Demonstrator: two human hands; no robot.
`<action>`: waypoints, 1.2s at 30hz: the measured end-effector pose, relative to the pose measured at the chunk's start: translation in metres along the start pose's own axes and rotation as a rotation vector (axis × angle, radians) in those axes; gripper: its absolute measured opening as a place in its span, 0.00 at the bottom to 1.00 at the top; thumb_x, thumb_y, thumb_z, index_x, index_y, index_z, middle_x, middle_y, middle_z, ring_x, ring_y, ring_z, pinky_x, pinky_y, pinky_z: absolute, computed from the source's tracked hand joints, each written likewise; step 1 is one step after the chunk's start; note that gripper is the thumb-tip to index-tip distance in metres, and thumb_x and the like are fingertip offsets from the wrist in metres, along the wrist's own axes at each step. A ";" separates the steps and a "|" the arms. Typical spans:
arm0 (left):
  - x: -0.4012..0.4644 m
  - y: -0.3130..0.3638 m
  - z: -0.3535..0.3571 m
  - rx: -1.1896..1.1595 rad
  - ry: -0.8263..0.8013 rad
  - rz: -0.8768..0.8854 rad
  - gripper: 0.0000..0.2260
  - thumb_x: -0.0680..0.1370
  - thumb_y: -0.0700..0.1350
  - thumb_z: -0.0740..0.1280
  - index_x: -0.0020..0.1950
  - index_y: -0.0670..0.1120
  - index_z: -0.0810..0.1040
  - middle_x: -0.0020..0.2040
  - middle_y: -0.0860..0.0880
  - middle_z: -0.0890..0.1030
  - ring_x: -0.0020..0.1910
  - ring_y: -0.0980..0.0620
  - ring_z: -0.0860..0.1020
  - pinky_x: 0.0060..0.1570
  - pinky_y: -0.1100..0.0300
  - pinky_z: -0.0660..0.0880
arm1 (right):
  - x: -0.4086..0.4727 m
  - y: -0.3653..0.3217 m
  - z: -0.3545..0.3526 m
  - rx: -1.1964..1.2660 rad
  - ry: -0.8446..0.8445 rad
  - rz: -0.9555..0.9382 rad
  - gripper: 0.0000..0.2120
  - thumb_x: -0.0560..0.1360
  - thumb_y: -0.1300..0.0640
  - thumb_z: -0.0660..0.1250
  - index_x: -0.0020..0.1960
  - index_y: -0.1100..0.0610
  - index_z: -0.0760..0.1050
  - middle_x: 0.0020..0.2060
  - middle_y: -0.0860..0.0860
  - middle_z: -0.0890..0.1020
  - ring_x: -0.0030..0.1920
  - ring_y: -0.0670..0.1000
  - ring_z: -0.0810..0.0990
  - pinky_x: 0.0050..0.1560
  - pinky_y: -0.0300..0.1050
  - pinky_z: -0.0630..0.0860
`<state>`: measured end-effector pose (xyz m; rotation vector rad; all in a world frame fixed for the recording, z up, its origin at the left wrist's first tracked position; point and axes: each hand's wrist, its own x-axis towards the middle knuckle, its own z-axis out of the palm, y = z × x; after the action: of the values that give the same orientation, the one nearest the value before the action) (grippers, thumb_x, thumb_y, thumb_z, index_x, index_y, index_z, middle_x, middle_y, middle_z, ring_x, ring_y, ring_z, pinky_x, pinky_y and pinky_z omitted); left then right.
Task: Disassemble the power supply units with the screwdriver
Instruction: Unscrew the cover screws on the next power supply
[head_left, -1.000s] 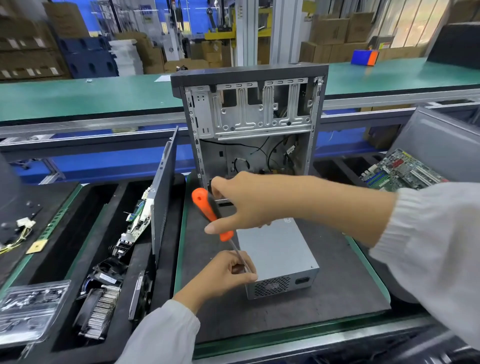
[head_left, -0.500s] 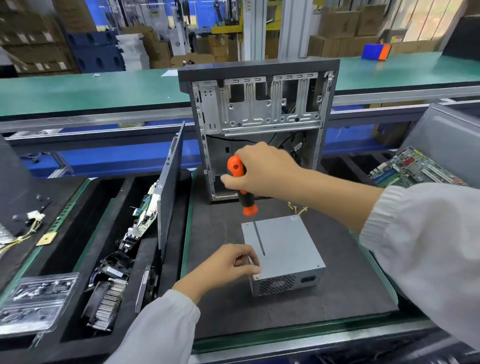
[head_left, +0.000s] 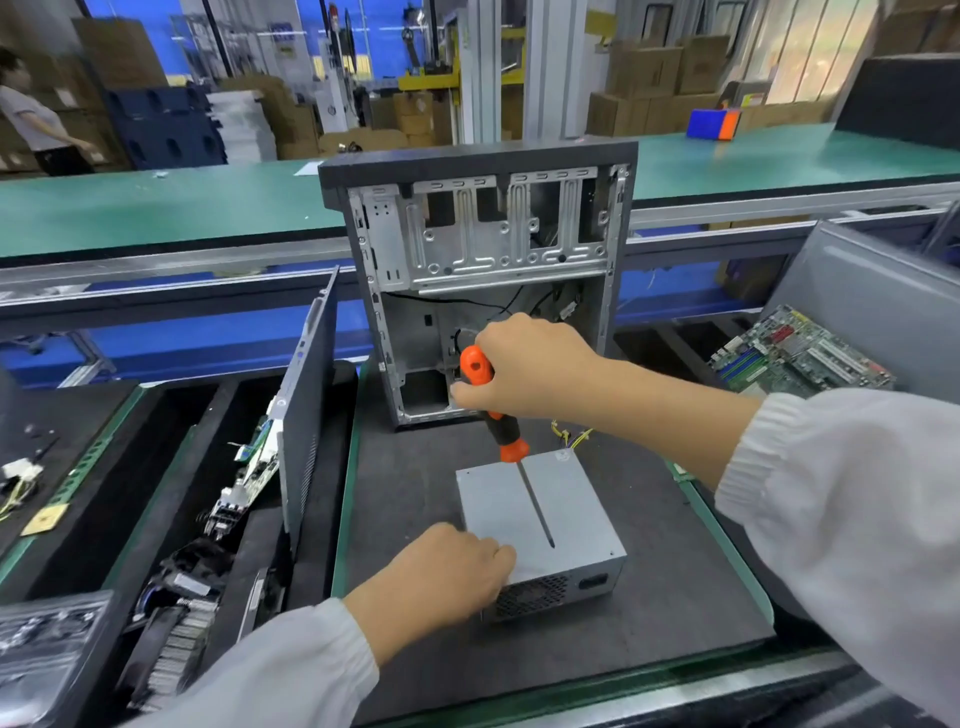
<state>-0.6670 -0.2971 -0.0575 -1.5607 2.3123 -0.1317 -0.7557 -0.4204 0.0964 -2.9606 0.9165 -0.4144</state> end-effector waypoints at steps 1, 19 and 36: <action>-0.004 0.002 -0.002 0.020 -0.003 0.011 0.03 0.76 0.44 0.65 0.46 0.44 0.73 0.39 0.47 0.79 0.33 0.46 0.78 0.26 0.58 0.48 | 0.000 0.001 0.000 -0.005 0.004 0.006 0.22 0.70 0.42 0.66 0.31 0.55 0.61 0.27 0.49 0.68 0.27 0.49 0.65 0.28 0.41 0.59; 0.007 -0.019 -0.011 -1.279 0.188 -0.486 0.12 0.82 0.45 0.63 0.38 0.45 0.71 0.32 0.51 0.74 0.27 0.58 0.68 0.29 0.67 0.64 | -0.009 0.020 0.000 0.311 -0.003 0.212 0.22 0.71 0.47 0.67 0.28 0.56 0.60 0.25 0.51 0.67 0.27 0.50 0.64 0.28 0.42 0.64; 0.004 -0.038 0.032 -2.132 0.631 -1.063 0.11 0.79 0.29 0.54 0.49 0.35 0.76 0.34 0.44 0.72 0.29 0.53 0.68 0.22 0.66 0.65 | -0.098 0.090 0.075 1.454 0.252 1.070 0.05 0.71 0.65 0.65 0.40 0.59 0.69 0.27 0.56 0.73 0.25 0.52 0.70 0.28 0.43 0.72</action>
<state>-0.6243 -0.3124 -0.0780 -3.6094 0.7084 2.4982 -0.8643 -0.4448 -0.0086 -0.9730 1.2275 -0.8382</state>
